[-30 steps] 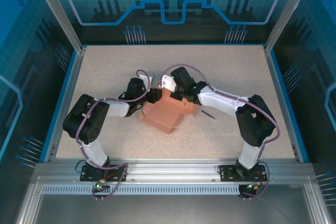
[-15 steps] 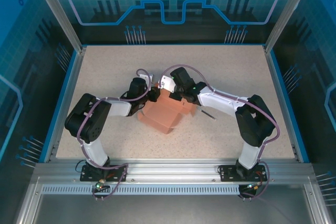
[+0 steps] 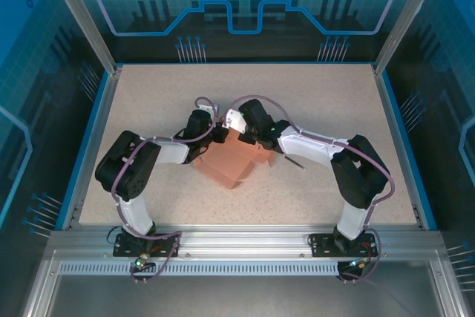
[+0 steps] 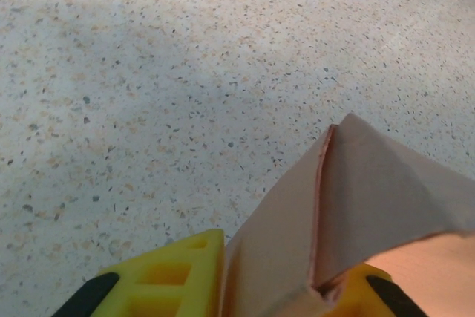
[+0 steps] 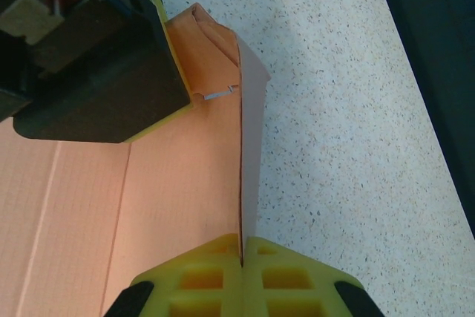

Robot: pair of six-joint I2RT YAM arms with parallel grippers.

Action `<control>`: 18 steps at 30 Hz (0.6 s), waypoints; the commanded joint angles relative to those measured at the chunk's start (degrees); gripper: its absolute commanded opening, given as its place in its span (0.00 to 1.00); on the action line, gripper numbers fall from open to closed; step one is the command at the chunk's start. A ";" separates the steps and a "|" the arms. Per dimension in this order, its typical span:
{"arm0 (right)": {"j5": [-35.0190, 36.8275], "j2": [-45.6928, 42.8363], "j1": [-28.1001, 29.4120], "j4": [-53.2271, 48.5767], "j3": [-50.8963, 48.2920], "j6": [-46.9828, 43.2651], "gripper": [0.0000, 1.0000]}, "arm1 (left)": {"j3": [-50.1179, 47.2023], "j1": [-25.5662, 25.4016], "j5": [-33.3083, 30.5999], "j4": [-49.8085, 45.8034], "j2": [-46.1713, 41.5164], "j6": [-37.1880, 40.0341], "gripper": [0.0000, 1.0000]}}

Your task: Fold the paper box

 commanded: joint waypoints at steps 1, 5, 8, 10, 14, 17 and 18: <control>-3.08 -2.20 2.07 -2.48 1.08 1.27 0.00 | -0.47 1.35 1.41 4.91 0.80 2.41 0.26; -0.54 -2.04 2.11 -2.17 1.54 1.41 0.00 | -1.41 1.39 3.66 5.53 -0.24 4.32 0.33; 1.92 -1.84 2.06 -1.92 1.72 0.90 0.00 | -2.57 1.47 4.72 6.25 -1.61 5.00 0.40; 3.12 -1.76 2.04 -1.66 1.72 0.49 0.00 | -3.19 1.54 5.70 6.60 -2.57 5.00 0.45; 4.21 -1.69 2.01 -1.35 2.07 -0.11 0.00 | -4.47 1.89 7.36 7.71 -3.93 4.19 0.56; 4.47 -1.63 1.94 -1.31 2.38 -0.51 0.00 | -5.53 2.54 8.42 9.17 -4.88 2.77 0.62; 4.48 -1.49 1.92 -1.25 2.42 -0.63 0.00 | -5.82 2.80 8.86 9.41 -5.20 2.46 0.63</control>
